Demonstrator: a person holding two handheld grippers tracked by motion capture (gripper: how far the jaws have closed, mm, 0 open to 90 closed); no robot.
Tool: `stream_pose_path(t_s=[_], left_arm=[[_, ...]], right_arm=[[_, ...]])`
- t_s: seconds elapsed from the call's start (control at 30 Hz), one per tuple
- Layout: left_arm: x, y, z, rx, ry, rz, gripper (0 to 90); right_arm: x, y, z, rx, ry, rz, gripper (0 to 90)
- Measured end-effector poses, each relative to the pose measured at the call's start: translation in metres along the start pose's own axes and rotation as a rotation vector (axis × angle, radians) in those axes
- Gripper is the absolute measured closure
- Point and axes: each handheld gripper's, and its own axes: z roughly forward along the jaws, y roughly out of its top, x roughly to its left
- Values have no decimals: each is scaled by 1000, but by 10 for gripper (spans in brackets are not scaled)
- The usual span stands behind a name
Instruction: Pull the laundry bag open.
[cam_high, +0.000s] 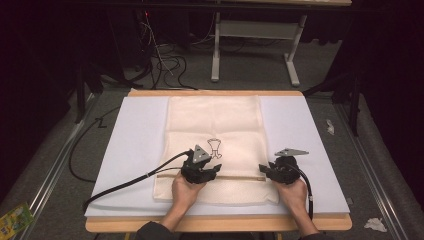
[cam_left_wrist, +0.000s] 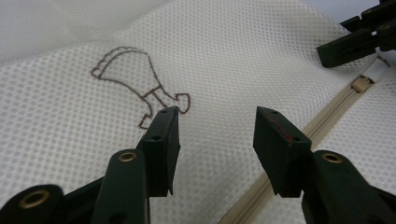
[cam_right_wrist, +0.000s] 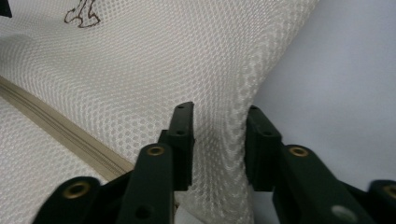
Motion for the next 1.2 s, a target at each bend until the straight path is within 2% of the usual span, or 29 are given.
stream_pose_path(t_s=[0.1, 0.23, 0.37, 0.5, 0.6, 0.83, 0.93, 1.03, 1.2], left_arm=[[-5, 4, 3, 5, -17, 4, 509], [-11, 10, 6, 9, -35, 17, 506], [-18, 15, 8, 3, -60, 26, 505], [-25, 18, 11, 16, -64, 39, 502], [-28, 20, 13, 2, -98, 13, 499], [-31, 18, 15, 19, -123, 9, 500], [-38, 21, 17, 41, -125, 48, 499], [-49, 26, 20, 37, -140, 74, 498], [-56, 29, 25, 42, -165, 76, 503]], right_arm=[[-1, 0, 0, 1, 7, -15, 820], [-1, 1, -4, -13, 22, -19, 855], [0, 3, -7, -26, 34, -20, 865], [0, 5, -11, -37, 43, -20, 869], [0, 6, -14, -49, 46, -23, 871], [0, 7, -15, -56, 58, -18, 873], [0, 8, -17, -62, 62, -16, 873], [2, 10, -19, -67, 65, -19, 874], [1, 13, -22, -79, 75, -22, 874]])
